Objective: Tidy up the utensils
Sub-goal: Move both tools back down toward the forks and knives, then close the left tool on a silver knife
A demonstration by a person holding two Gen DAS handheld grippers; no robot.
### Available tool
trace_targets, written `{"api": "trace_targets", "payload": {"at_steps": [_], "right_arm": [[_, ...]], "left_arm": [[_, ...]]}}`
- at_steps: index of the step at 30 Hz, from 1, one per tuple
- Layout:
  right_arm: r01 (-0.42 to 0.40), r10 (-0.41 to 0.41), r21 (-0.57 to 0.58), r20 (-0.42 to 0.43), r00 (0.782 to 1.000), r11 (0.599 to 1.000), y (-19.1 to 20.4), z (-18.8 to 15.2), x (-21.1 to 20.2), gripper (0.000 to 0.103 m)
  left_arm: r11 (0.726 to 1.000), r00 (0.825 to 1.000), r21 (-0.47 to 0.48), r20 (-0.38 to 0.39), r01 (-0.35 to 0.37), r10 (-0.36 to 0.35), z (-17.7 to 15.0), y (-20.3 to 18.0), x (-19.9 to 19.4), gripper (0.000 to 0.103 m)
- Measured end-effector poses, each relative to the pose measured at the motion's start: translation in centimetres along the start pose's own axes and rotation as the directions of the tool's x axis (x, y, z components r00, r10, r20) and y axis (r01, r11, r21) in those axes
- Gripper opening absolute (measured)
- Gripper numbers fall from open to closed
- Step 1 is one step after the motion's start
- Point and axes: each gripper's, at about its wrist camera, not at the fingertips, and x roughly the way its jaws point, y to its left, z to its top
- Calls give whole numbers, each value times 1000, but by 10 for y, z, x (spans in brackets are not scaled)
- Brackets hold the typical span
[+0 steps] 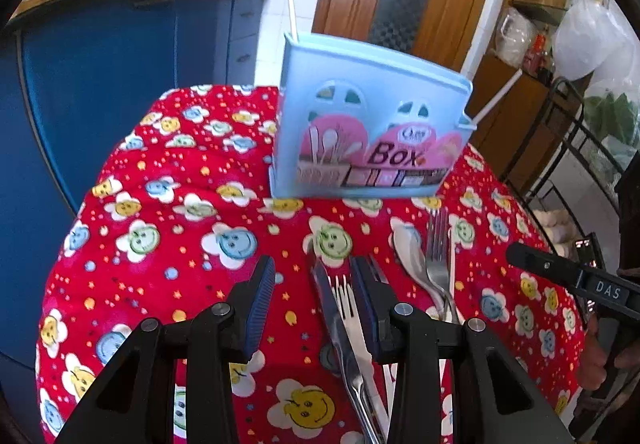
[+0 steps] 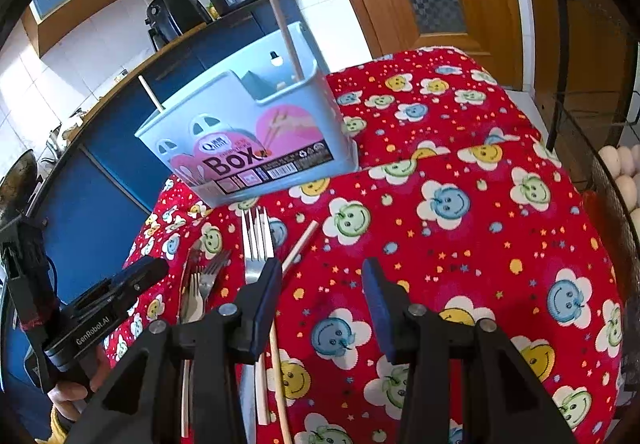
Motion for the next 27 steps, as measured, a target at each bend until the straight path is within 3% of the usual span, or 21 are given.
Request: {"api": "trace_targets", "payload": {"at_steps": [14, 16, 21, 27], "right_arm": [[-4, 5, 27, -23, 1000, 1000, -10, -7, 8, 45], [-5, 6, 28, -26, 1000, 1000, -10, -8, 9, 45], [-8, 9, 29, -32, 999, 1000, -10, -9, 12, 45], [-15, 15, 16, -35, 999, 1000, -5, -8, 13, 45]], "left_arm": [[999, 995, 29, -93, -29, 32, -15, 0, 26, 40], [1000, 994, 13, -105, -27, 29, -17, 4, 28, 28], [1000, 994, 2, -109, -19, 19, -17, 10, 28, 15], [1000, 992, 6, -129, 11, -10, -14, 11, 35, 15]]}}
